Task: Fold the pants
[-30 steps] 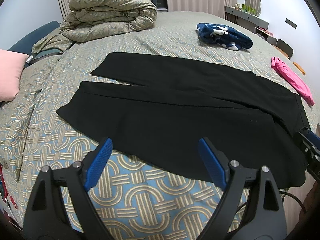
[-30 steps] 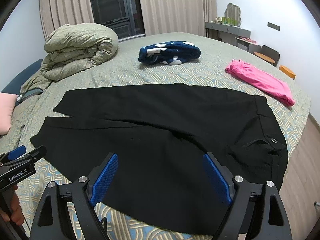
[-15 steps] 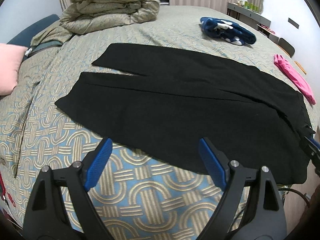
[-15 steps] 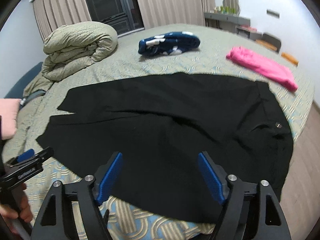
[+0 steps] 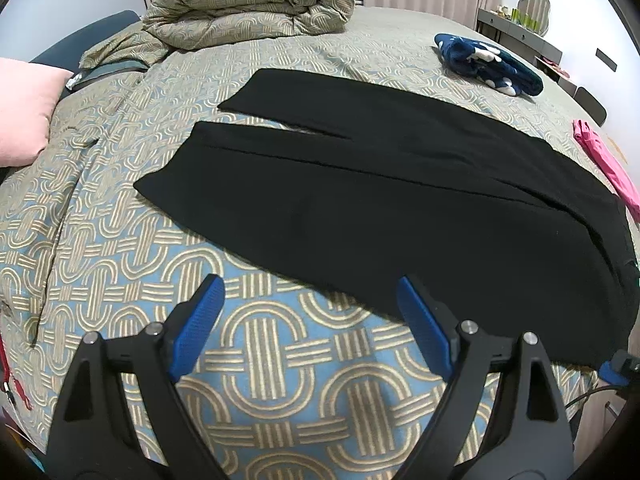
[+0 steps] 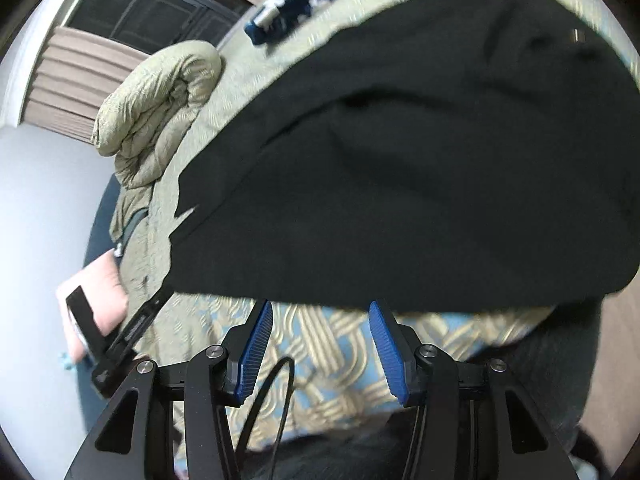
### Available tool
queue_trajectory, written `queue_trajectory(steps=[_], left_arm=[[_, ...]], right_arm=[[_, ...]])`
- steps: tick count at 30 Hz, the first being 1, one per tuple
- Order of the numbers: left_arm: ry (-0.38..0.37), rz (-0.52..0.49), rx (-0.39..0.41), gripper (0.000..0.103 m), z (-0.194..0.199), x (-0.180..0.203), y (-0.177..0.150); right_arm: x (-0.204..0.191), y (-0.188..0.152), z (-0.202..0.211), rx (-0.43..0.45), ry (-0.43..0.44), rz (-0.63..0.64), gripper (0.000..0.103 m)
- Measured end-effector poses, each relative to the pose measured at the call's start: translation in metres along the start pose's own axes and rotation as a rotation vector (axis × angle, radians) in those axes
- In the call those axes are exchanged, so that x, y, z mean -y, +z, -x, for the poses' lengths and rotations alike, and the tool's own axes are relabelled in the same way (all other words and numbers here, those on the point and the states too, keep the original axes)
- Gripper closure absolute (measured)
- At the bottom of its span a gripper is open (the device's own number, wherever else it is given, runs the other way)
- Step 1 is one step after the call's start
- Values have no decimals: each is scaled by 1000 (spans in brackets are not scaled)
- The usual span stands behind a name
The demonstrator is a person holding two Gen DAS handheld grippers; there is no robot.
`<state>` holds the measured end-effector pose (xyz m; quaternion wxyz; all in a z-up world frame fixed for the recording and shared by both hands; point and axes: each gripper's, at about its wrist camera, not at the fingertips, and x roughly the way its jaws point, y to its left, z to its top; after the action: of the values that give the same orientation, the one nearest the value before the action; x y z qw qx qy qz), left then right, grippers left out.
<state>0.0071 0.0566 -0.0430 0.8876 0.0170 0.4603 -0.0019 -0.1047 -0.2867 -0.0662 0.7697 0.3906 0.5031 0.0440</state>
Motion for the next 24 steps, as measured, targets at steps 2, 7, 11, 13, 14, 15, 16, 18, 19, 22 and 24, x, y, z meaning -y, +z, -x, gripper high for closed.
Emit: queue_trajectory(steps=[2, 7, 11, 13, 14, 15, 16, 18, 19, 22, 24], left_arm=[[6, -6, -11, 15, -1, 0, -3], [5, 3, -38, 15, -5, -2, -6], [-17, 28, -71, 15, -14, -7, -8], [-24, 40, -88, 15, -19, -8, -8], [-33, 46, -93, 15, -21, -9, -7], [-44, 54, -99, 15, -23, -10, -6], [-53, 62, -106, 15, -26, -10, -5], [-71, 81, -121, 15, -32, -12, -3], [-79, 93, -129, 15, -36, -13, -1], [-89, 132, -148, 15, -42, -17, 4], [-86, 155, -146, 15, -43, -23, 6]], right_arm=[[4, 1, -6, -26, 3, -33, 51], [30, 8, -18, -25, 8, -171, 49], [53, 12, -16, 1, 70, -277, 49], [65, 13, -6, 56, 85, -334, 49], [70, 13, -1, 83, 83, -351, 49], [77, 14, 5, 125, 80, -371, 49], [85, 16, 13, 181, 62, -404, 49], [97, 17, 24, 246, 32, -466, 48], [102, 18, 26, 257, 35, -493, 48], [107, 26, 26, 266, 41, -547, 48], [100, 30, 29, 283, 12, -536, 50]])
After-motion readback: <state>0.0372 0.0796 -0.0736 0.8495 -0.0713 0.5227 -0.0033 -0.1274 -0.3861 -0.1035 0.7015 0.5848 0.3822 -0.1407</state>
